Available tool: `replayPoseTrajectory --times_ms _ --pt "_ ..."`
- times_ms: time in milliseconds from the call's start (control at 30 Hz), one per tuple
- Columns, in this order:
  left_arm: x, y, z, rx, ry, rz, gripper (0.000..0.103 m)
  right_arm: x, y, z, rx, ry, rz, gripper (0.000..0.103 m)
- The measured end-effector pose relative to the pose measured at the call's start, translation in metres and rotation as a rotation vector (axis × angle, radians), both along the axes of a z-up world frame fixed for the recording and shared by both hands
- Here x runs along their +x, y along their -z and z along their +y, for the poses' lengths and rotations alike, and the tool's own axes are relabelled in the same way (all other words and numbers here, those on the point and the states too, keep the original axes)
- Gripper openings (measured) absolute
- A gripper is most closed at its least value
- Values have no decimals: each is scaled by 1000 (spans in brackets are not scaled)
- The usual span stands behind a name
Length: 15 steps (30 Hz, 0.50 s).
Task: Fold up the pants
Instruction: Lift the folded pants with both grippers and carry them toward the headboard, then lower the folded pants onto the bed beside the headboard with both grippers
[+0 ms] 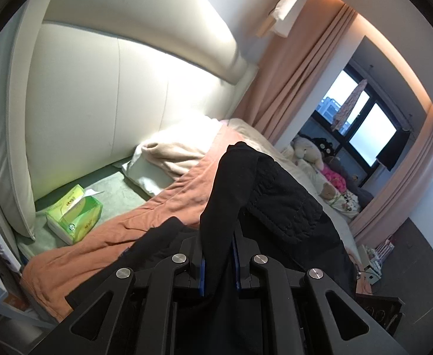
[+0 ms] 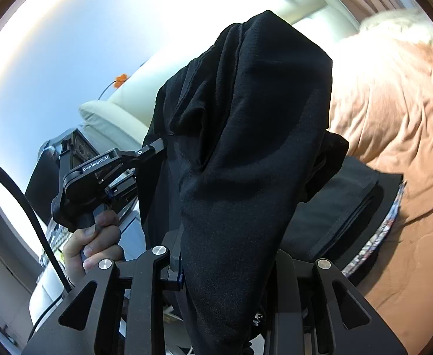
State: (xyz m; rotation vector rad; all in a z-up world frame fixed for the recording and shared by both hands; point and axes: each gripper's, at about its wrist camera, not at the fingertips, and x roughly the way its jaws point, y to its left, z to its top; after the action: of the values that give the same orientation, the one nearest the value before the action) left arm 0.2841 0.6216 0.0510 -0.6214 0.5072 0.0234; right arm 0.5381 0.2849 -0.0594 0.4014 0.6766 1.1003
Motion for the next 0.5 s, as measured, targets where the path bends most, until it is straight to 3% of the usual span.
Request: replayPoseTrajectory --times_ms 200,500 --pt "42 26 14 41 3 90 14 24 28 18 5 6 68 25" --pt "95 75 22 8 -20 183 16 75 50 22 -20 43 147 25"
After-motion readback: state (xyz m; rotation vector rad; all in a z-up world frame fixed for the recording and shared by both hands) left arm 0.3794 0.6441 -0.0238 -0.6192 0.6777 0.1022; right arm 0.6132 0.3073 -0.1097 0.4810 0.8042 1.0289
